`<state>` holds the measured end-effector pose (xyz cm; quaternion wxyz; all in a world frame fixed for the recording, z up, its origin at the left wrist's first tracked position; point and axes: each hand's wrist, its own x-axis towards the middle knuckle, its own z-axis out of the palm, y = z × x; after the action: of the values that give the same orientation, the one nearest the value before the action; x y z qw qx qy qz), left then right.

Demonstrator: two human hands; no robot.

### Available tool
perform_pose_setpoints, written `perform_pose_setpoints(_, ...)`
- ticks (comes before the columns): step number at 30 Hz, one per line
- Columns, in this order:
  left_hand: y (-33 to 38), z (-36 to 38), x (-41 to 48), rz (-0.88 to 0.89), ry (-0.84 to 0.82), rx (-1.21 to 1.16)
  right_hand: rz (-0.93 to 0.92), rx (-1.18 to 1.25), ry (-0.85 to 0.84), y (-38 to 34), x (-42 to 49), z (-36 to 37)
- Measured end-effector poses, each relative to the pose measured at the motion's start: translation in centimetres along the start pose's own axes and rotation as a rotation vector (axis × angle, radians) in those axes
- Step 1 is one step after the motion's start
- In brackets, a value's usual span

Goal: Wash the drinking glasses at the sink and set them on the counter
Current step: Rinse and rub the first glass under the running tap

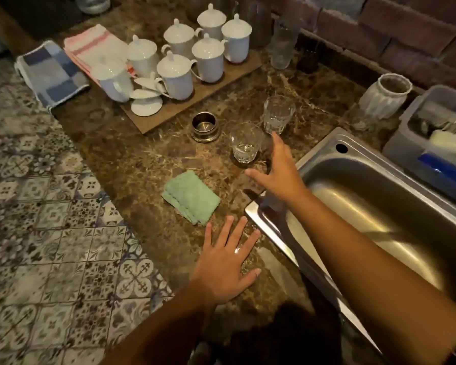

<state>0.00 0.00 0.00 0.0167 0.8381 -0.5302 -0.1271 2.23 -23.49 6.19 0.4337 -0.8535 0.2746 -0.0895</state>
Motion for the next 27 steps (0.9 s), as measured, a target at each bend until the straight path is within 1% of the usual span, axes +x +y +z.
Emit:
perform_pose_setpoints(2, 0.0, 0.1, 0.1, -0.006, -0.009, 0.010, 0.060, 0.150, 0.063, 0.1, 1.4, 0.5)
perform_pose_setpoints(4, -0.1, 0.9, 0.2, 0.002, 0.030, 0.048, 0.133, 0.272, 0.082, 0.4, 2.7, 1.0)
perform_pose_setpoints(7, -0.2, 1.2, 0.5, -0.004, 0.034, 0.029, 0.177, 0.362, 0.071, 0.9, 4.3, 2.1)
perform_pose_setpoints(12, -0.2, 1.5, 0.5, 0.026, 0.048, 0.008, 0.140, 0.418, 0.022, 0.8, 5.3, 3.4)
perform_pose_setpoints(17, -0.4, 1.5, 0.9, 0.020, -0.001, 0.032, 0.115, 0.416, 0.065, 0.9, 5.7, 3.8)
perform_pose_setpoints(23, -0.6, 1.4, 0.6, 0.048, 0.024, 0.030, 0.100, 0.431, 0.093, 0.6, 5.2, 3.7)
perform_pose_setpoints(27, -0.4, 1.2, 0.6, 0.025, 0.018, 0.007, 0.105, 0.426, 0.095, -0.4, 3.3, 3.0)
